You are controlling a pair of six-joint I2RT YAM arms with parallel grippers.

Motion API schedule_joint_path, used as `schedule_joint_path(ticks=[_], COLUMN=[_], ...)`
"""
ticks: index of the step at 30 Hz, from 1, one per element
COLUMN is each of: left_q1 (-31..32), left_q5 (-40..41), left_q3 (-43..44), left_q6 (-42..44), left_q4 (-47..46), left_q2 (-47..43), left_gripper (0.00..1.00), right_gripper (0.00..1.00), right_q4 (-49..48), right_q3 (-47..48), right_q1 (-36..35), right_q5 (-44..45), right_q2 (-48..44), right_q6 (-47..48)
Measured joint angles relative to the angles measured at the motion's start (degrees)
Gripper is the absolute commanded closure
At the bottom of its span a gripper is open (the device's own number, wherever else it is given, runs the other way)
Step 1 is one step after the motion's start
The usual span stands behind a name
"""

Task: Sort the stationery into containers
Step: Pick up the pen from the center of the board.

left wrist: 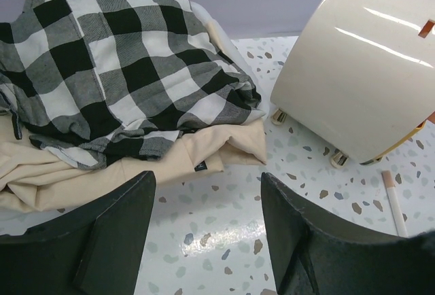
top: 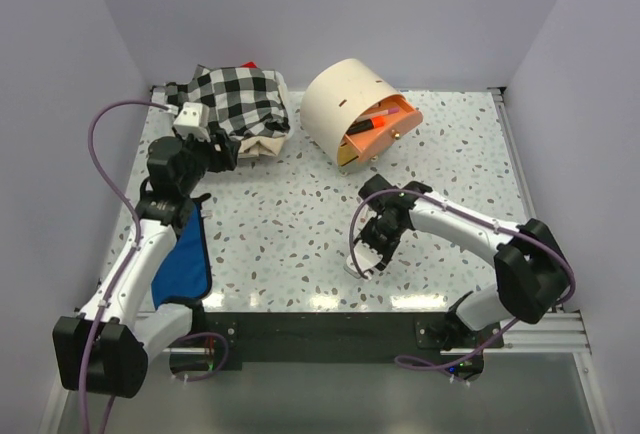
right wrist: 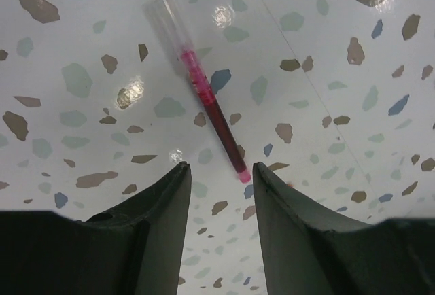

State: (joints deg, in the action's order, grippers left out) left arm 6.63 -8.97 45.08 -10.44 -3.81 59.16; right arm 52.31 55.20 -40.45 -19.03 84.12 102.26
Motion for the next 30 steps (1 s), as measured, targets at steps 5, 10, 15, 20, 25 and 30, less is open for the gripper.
schedule_joint_path(ticks=[5,10,15,20,25,30], left_q1=[-0.79,-1.79,-2.62,-3.41,-3.67,-3.67], left_q5=[-0.7,-1.38,-1.84,-2.12,-2.45,-3.06], left_q3=[0.0,-1.07,-1.9,-1.9,-1.9,-1.9], left_q6=[-0.63,-1.49,-2.29,-2.54,-2.67,-3.13], left_q4=[0.02,-0.26,-0.04,-0.07,-0.15,-0.39], left_q2=[-0.15,-0.37,-0.37,-0.5,-0.48,0.52], left_gripper=[0.32,0.32,0.32,0.31,0.31,0.31], right_gripper=[0.62,0.67,0.75,0.77,0.99,1.0], right_q4=[-1.2,-1.73,-0.72,0.92,1.46,3.45], right_q3=[0.59,2.49,4.04,4.68,4.61,5.79], right_q1=[0.0,0.0,0.0,0.0,0.0,0.0], right_q5=[-0.46,-0.52,-0.28,0.46,0.74,0.98], right_q2=[3.54,9.14,12.5,14.67,14.71,14.71], right_q6=[5.86,8.5,9.97,10.43,10.8,9.66])
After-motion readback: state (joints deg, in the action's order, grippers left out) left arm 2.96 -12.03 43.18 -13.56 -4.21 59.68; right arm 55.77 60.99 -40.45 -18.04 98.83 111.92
